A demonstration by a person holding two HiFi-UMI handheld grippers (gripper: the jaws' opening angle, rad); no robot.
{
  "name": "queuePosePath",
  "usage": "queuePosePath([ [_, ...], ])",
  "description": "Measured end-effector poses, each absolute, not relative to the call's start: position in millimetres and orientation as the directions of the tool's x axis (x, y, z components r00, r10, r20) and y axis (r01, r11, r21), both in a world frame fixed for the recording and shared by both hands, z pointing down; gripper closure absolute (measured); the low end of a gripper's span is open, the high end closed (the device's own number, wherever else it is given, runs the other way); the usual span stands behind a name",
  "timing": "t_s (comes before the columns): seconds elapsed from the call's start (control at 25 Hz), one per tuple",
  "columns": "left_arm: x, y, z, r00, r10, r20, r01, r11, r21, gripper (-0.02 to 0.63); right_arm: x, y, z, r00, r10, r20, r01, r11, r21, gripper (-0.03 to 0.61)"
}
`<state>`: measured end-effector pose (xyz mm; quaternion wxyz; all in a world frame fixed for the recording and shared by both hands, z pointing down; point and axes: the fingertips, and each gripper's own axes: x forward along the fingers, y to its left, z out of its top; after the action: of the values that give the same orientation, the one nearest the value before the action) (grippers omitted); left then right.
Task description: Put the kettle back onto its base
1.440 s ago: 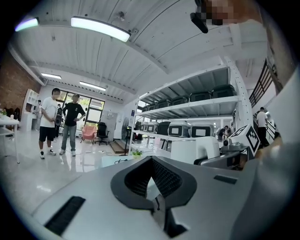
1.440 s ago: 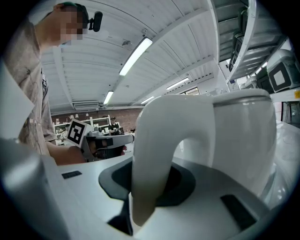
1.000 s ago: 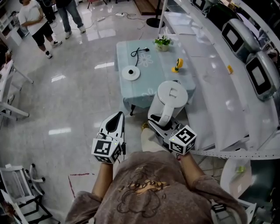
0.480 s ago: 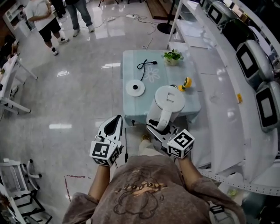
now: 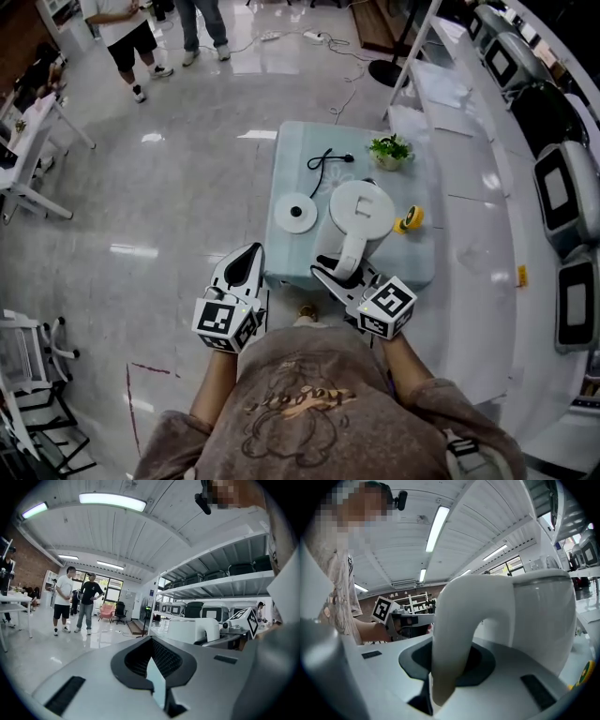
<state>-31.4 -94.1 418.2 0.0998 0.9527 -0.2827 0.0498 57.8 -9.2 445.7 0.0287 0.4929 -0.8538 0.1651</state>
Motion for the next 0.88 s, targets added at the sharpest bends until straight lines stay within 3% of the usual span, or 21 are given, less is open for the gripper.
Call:
queuePosePath([
  [0.88, -3, -179, 431, 0.848, -0.495, 0.189, -0.523, -0.841, 0.142, 0.597, 70, -116, 462, -0.553, -0.812, 0.190, -0.829, 0.511, -0.228, 0.486],
])
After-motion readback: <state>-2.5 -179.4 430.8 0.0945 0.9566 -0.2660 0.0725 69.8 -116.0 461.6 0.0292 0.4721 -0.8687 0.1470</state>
